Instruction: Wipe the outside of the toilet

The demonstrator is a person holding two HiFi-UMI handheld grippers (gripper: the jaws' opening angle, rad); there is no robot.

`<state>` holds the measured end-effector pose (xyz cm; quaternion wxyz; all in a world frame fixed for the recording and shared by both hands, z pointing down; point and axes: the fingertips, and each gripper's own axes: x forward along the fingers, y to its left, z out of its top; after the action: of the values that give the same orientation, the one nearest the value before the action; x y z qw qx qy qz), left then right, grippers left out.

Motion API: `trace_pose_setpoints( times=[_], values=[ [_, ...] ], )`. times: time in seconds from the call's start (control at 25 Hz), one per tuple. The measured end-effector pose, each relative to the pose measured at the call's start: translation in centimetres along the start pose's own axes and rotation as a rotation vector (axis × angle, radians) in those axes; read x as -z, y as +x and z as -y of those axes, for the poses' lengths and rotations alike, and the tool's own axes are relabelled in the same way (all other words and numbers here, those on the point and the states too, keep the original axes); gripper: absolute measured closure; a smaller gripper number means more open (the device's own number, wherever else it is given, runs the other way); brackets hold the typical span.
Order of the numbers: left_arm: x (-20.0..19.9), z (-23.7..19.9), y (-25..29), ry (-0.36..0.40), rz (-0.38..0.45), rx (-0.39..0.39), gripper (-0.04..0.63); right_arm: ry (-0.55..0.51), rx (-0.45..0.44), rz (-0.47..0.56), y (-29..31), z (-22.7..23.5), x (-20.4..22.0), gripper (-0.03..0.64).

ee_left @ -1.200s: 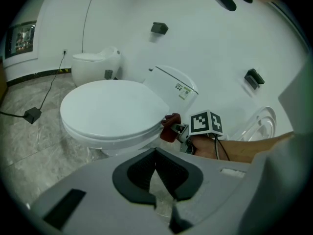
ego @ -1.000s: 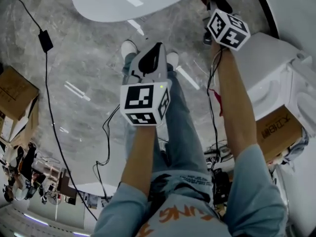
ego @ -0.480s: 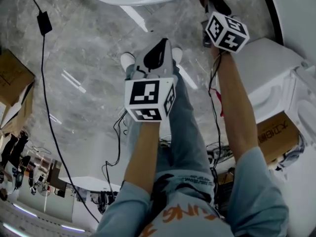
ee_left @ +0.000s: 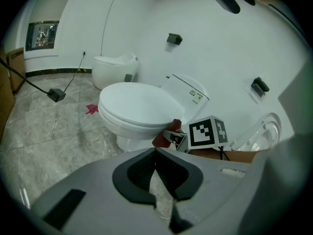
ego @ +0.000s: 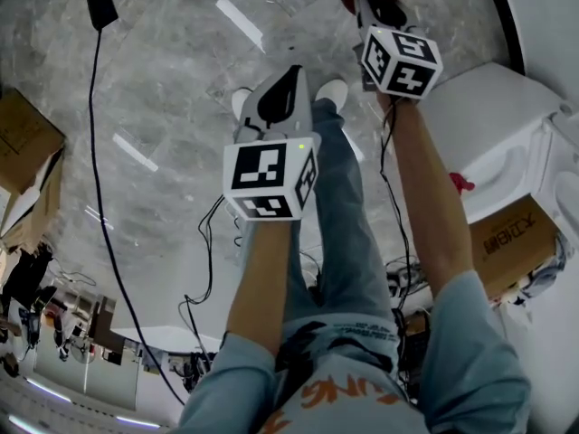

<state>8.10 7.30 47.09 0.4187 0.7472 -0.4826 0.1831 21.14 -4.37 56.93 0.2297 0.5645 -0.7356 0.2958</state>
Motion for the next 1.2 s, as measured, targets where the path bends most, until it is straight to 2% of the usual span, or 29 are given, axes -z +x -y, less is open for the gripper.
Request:
trace_pose_setpoints(
  times=[0.68, 1.2],
  values=[
    [0.9, -11.6, -6.4, -0.028, 0.012, -0.041, 0.601, 0.046, 0.02, -0.015, 1.8, -10.8, 2.0, 0.537],
    [-0.7, -17.8, -9.0, -0.082, 0.04, -0.074, 0.601, 0.05, -0.04, -0.051, 4.7, -19.3, 1.6, 0.537]
  ],
)
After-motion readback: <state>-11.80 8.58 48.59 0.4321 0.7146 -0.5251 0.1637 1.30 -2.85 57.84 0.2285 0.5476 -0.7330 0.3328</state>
